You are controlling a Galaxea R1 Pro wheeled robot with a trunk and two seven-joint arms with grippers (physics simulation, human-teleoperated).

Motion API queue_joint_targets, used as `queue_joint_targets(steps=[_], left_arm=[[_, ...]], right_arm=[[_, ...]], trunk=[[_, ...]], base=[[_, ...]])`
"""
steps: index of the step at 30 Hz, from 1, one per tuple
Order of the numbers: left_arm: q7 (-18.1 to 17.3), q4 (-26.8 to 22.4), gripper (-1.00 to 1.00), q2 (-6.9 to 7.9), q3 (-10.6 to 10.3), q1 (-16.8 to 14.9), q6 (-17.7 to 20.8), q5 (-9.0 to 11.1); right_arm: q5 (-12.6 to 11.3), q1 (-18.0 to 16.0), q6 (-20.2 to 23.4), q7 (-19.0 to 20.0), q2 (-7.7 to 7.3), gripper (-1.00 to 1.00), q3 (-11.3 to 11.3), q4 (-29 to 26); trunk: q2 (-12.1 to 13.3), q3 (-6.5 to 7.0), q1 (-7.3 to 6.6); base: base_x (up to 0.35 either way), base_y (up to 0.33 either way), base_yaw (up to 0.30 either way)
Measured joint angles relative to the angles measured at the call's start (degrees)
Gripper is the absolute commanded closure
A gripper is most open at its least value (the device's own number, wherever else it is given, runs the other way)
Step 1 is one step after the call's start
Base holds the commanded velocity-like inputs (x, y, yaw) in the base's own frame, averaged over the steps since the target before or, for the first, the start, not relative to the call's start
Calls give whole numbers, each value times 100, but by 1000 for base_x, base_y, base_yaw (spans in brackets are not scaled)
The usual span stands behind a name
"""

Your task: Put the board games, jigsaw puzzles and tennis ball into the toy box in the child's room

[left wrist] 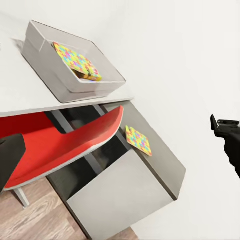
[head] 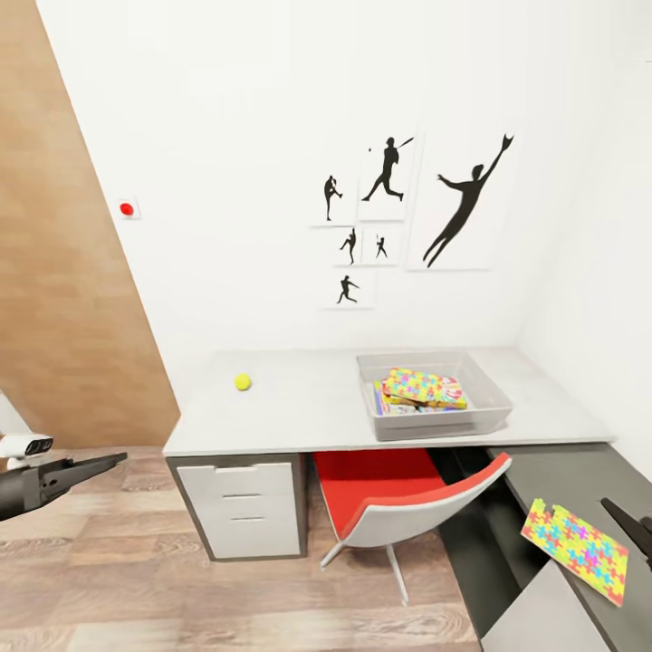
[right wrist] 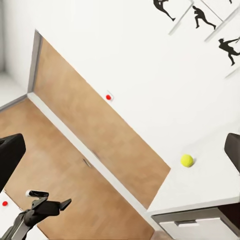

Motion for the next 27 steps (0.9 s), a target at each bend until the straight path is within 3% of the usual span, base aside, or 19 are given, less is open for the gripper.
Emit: queue_joint_targets(steps=[9, 27], left_arm=[[0, 0, -100, 7, 9, 0, 1, 4], [0, -25, -100, 6, 27, -3, 14, 14]], right_arm=[[-3, 0, 17, -12, -1, -100, -135, 86], [5, 0, 29, -98, -1, -100, -160, 227]], trunk=[[0, 86, 1], [0, 258, 0]], base=[[12, 47, -102], [43, 141, -107]])
